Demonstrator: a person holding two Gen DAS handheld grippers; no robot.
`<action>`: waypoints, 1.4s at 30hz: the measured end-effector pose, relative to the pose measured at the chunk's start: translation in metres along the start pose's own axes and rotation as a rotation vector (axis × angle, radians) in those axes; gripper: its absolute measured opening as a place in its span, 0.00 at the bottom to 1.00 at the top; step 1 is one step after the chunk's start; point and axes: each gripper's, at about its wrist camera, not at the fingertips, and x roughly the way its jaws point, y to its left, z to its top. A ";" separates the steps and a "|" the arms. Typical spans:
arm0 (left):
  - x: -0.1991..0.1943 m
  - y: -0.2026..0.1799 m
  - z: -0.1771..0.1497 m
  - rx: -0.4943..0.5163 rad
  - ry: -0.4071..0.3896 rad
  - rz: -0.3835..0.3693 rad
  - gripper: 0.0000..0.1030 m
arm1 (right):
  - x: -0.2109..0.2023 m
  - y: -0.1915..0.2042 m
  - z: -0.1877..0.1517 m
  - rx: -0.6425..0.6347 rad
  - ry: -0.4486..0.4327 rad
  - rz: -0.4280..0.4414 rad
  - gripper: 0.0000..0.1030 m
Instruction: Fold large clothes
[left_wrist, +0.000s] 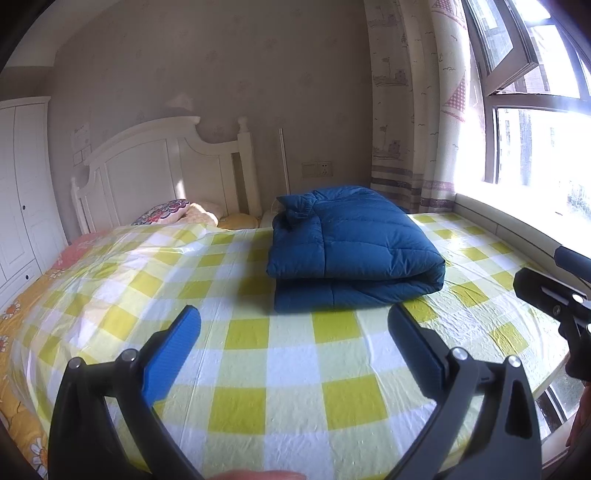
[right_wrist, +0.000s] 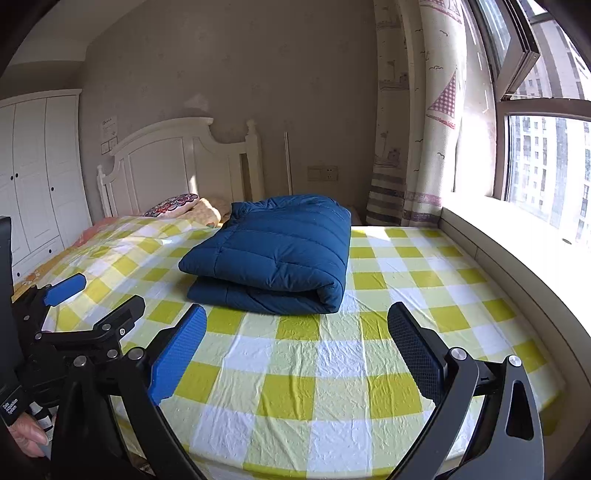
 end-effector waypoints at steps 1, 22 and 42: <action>0.000 0.001 0.002 -0.001 0.003 0.000 0.98 | 0.001 -0.001 0.003 0.006 0.009 -0.001 0.93; -0.040 0.012 0.048 -0.022 -0.018 -0.016 0.98 | -0.021 0.014 0.044 -0.060 0.033 -0.001 0.93; -0.032 0.010 0.045 -0.033 0.003 -0.020 0.98 | -0.017 0.016 0.044 -0.062 0.035 0.001 0.93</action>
